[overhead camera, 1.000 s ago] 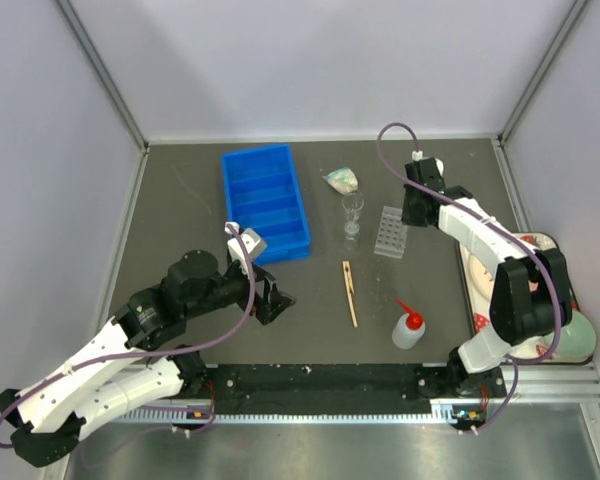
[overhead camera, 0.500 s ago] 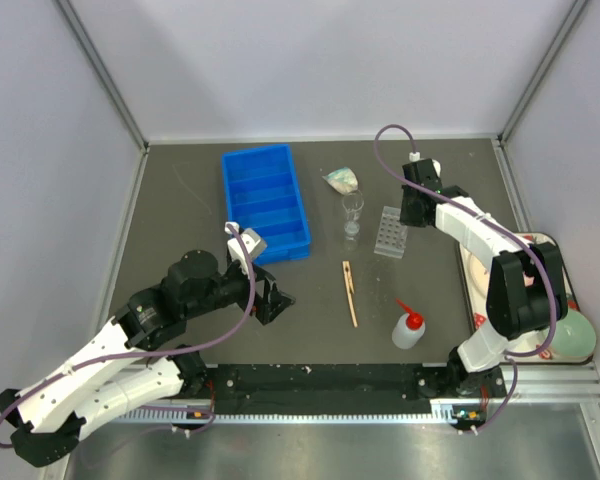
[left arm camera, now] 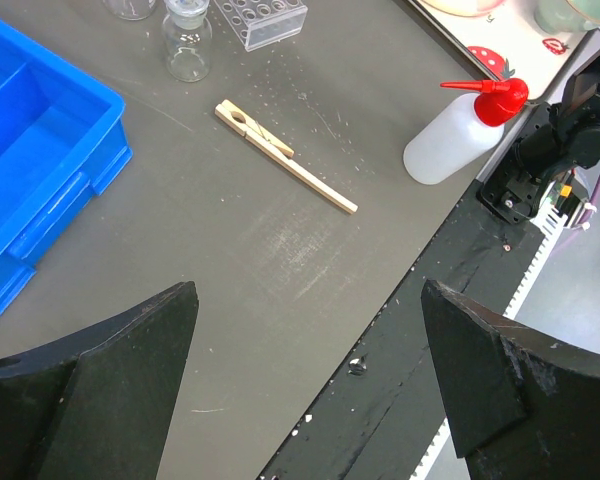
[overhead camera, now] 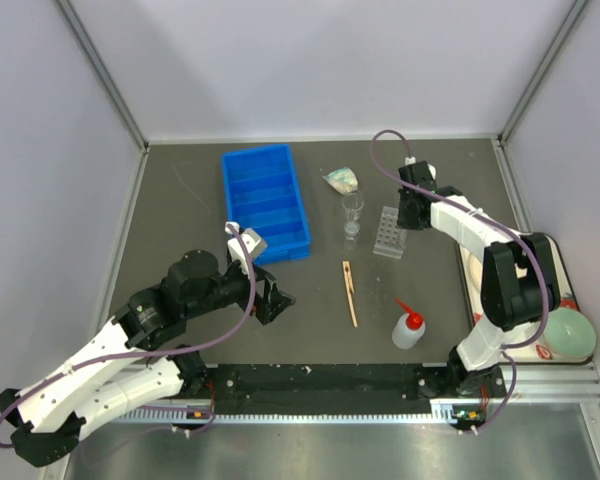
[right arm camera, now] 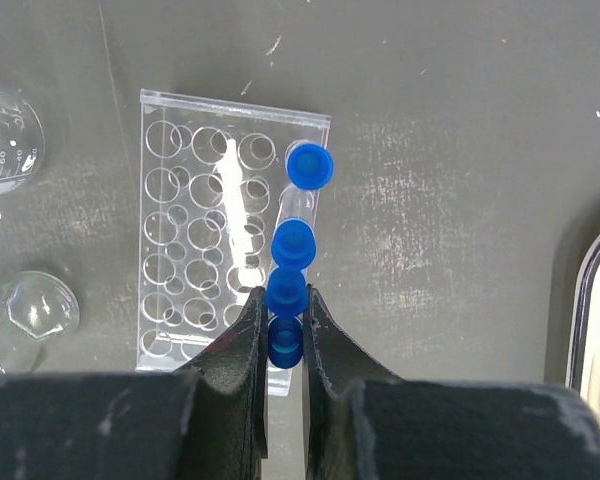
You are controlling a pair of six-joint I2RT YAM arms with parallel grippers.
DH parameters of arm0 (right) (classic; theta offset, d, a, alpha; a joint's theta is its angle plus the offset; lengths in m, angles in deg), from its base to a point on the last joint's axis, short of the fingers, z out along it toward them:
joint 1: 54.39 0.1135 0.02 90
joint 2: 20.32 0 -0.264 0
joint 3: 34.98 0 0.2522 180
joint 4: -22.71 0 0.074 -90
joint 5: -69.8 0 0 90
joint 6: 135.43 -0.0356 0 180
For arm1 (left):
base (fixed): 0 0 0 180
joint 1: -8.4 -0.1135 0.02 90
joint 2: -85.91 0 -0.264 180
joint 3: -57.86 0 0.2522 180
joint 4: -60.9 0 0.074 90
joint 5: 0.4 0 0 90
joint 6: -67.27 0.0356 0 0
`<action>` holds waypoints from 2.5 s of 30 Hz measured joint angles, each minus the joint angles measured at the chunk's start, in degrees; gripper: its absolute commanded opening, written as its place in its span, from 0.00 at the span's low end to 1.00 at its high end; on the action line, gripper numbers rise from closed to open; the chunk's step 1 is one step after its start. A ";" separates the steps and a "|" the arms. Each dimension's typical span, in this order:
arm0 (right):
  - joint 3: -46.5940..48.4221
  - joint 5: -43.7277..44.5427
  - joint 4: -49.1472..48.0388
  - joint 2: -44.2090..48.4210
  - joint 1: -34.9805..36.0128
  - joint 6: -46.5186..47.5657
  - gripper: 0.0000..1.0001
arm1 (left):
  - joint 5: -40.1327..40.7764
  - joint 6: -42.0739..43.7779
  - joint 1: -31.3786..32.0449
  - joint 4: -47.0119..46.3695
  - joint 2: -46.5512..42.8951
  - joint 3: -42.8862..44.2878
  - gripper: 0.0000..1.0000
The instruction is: Organize the chemistry lab equipment
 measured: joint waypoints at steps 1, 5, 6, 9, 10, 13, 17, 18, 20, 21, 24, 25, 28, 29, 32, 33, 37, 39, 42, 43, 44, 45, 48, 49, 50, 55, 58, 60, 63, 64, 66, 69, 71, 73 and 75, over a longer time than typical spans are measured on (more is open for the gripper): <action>0.00 -0.02 -0.02 -0.24 0.00 0.04 0.02 | 0.00 0.00 0.00 0.00 0.09 0.00 0.99; 0.00 -0.07 -0.26 -0.44 0.00 0.42 0.12 | 0.00 0.00 0.00 0.00 0.52 0.00 0.99; 0.00 -0.09 -0.26 -0.44 0.00 0.48 0.14 | 0.00 0.00 0.00 0.00 0.76 0.00 0.99; 0.00 -0.13 -0.48 -0.52 0.00 0.63 0.25 | -0.02 0.00 0.00 0.00 1.25 0.00 0.99; 0.00 -0.13 -0.55 -0.57 0.00 0.94 0.32 | -0.02 0.00 0.00 0.00 1.33 0.00 0.99; 0.00 -0.15 -0.55 -0.59 0.00 1.01 0.38 | -0.02 0.00 0.00 0.00 1.68 0.00 0.99; 0.00 -0.26 -0.57 -0.59 0.00 1.01 0.49 | -0.07 -0.02 0.00 0.00 2.69 0.02 0.99; 0.00 -0.31 -0.57 -0.50 0.00 0.94 0.49 | -0.04 -0.02 0.00 0.00 2.99 0.02 0.99; 0.00 -0.33 -0.44 0.02 0.00 0.96 0.50 | -0.04 -0.04 0.00 0.00 3.54 0.02 0.99; 0.00 -0.33 -0.33 0.66 0.00 0.98 0.50 | 0.00 -0.04 0.00 0.00 3.85 0.04 0.99; -0.02 -0.15 0.50 3.78 0.02 0.96 0.51 | 0.52 -0.04 0.00 0.02 4.96 0.31 0.99; -0.09 0.11 0.68 5.46 0.07 0.96 0.51 | 1.16 -0.04 0.00 0.02 5.49 0.48 0.99; -0.20 1.25 1.57 12.11 0.68 0.96 0.52 | 3.41 -0.07 0.00 0.04 7.89 1.70 0.99; -0.55 1.73 1.60 14.80 0.94 0.96 0.52 | 4.50 -0.09 0.00 0.07 8.96 2.32 0.99; -1.44 2.80 2.27 22.73 2.23 1.01 0.52 | 7.61 -0.15 0.00 0.11 12.35 4.02 0.99; -1.79 3.02 2.67 25.46 3.02 1.03 0.52 | 8.83 -0.15 0.00 0.11 13.51 4.57 0.99; -3.21 3.10 4.35 33.81 6.56 1.29 0.52 | 13.86 -0.02 -0.11 1.11 19.26 8.07 0.99; -4.52 2.58 5.14 36.94 8.48 1.40 0.52 | 15.34 -0.04 -0.39 1.51 22.56 10.27 0.98; -6.95 1.27 6.97 41.51 11.41 1.27 0.53 | 16.70 -0.09 -1.14 1.60 26.62 12.66 0.98; -7.43 0.59 8.04 42.86 12.46 1.22 0.53 | 17.00 -0.17 -1.55 1.60 27.67 13.18 0.98; -7.65 0.00 8.74 43.78 13.27 1.16 0.53 | 17.14 -0.35 -1.97 1.62 28.41 13.49 0.97; -7.72 -0.79 10.05 44.92 14.45 0.98 0.55 | 17.38 -0.90 -2.51 1.66 29.14 13.64 0.97; -7.98 -2.01 12.28 47.17 17.64 0.33 0.60 | 17.81 -2.40 -3.76 1.97 30.21 13.66 0.97; -8.22 -2.47 13.22 47.82 18.86 -0.13 0.60 | 17.99 -2.99 -4.13 1.99 30.51 13.66 0.97; -8.57 -2.62 13.86 48.39 19.87 -0.44 0.61 | 18.05 -3.37 -4.39 2.01 30.73 13.66 0.97; -12.33 -1.49 18.95 51.23 22.32 -3.96 0.63 | 18.12 -5.38 -4.85 2.08 31.61 14.29 0.97; -14.47 -1.42 21.64 52.06 22.34 -6.32 0.64 | 17.92 -5.97 -4.85 1.95 31.61 14.43 0.97; -15.54 -1.33 23.41 52.26 22.45 -7.74 0.64 | 17.70 -6.08 -4.85 1.97 31.61 14.43 0.97; -16.59 -0.92 25.99 52.26 23.12 -9.55 0.64 | 16.85 -6.10 -4.87 1.92 31.34 14.43 0.97; -16.65 -0.81 26.93 52.28 23.23 -10.12 0.64 | 16.52 -6.10 -4.87 1.84 31.15 14.38 0.97; -16.65 -0.66 28.11 52.30 23.74 -11.13 0.64 | 16.28 -6.08 -4.87 1.51 30.51 13.99 0.97; -16.65 -0.79 29.40 52.22 25.44 -12.63 0.63 | 15.96 -6.01 -4.87 1.20 29.05 12.55 0.97; -16.65 -0.87 30.14 51.91 26.56 -13.51 0.63 | 15.87 -5.90 -4.87 1.03 28.26 11.37 0.97; -16.65 -1.07 30.75 51.39 27.96 -14.36 0.63 | 15.58 -5.79 -4.87 0.90 27.71 10.27 0.97; -16.65 -1.31 31.26 50.58 29.64 -15.37 0.63 | 15.19 -5.68 -4.87 0.85 27.36 9.38 0.97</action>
